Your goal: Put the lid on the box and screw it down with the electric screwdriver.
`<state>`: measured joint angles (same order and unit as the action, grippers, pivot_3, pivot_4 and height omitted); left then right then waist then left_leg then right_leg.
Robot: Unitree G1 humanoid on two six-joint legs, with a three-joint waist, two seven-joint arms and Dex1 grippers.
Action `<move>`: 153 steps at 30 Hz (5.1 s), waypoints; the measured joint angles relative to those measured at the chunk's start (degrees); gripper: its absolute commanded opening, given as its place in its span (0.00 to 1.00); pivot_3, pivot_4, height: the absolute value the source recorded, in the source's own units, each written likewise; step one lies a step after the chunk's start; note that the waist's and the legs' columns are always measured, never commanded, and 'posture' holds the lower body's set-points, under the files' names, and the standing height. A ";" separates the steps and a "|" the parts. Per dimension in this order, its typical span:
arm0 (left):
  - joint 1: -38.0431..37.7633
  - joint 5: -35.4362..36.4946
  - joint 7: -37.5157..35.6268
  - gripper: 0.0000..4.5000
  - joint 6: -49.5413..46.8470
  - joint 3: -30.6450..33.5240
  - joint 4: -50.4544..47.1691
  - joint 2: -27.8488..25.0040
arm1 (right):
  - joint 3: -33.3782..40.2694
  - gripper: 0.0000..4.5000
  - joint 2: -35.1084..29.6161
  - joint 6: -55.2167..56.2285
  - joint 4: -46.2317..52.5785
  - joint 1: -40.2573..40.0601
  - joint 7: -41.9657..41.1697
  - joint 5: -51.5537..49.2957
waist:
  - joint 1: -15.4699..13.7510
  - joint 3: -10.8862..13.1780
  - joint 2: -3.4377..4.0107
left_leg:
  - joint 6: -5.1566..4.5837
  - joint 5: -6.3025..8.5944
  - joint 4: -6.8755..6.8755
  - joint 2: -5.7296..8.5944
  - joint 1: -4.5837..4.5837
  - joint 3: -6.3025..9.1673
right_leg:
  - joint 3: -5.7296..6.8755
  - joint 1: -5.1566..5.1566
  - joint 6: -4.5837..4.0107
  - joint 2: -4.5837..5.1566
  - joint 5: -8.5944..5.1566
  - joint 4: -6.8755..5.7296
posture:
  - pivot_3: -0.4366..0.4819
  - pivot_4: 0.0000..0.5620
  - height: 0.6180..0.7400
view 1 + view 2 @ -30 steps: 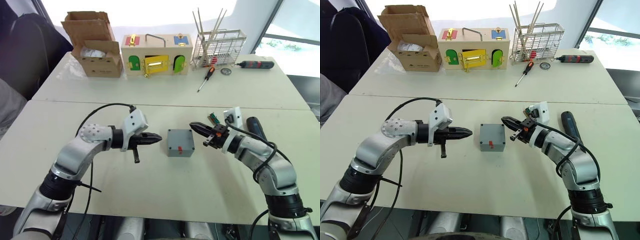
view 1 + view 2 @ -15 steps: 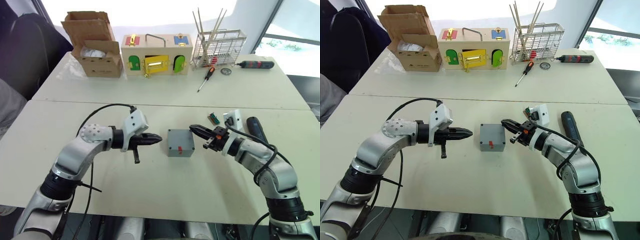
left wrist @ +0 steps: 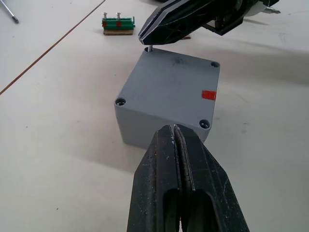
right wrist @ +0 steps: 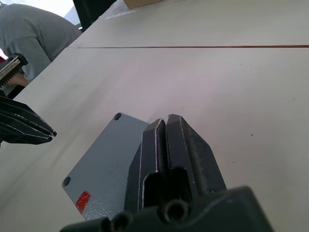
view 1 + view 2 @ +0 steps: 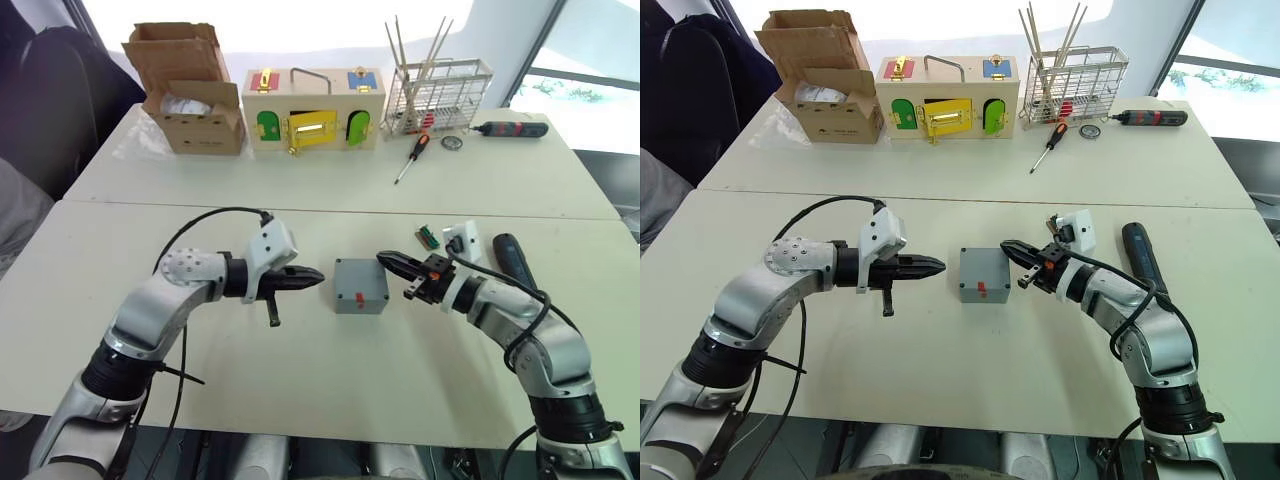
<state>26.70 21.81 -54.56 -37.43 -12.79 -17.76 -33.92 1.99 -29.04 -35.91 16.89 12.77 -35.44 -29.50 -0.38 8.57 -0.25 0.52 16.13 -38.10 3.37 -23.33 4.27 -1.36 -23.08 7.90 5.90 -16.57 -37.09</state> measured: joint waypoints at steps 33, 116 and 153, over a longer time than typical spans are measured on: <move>6.58 8.91 1.49 0.00 -2.35 -0.40 -1.26 9.94 | 22.11 0.98 -29.00 -34.31 -7.72 22.57 21.07 -22.94 | 0.23 0.15 0.21 | -0.18 0.06 -0.04 -0.01 -0.11 -0.38 | -0.10 -0.07 -0.01 0.11 0.01 0.04 | 0.48 0.27 0.92; 11.74 -1.04 -1.39 0.00 0.67 -5.62 10.67 2.90 | 31.73 0.43 23.07 -22.20 12.72 22.14 11.77 4.16 | 1.49 0.57 1.00 | 0.29 -0.48 -0.14 0.73 -1.03 -0.50 | -0.02 -1.52 0.03 0.81 0.06 -1.09 | 0.48 0.27 0.92; 12.04 -7.45 -2.78 0.00 5.16 -8.44 15.31 8.76 | 13.43 0.43 12.10 -6.95 13.17 5.61 11.53 -3.96 | 2.54 0.55 0.96 | 0.28 -0.48 -0.11 0.72 -0.93 -0.36 | 0.04 -1.45 0.04 0.81 0.05 -1.09 | 0.48 0.27 0.92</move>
<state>38.74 14.36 -57.33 -32.28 -21.23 -2.45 -25.16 15.42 -16.95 -42.86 30.06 18.38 -23.91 -33.46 2.16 9.12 0.71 0.80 15.65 -38.21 4.09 -24.26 3.91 -1.32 -24.53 7.94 6.71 -16.52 -38.18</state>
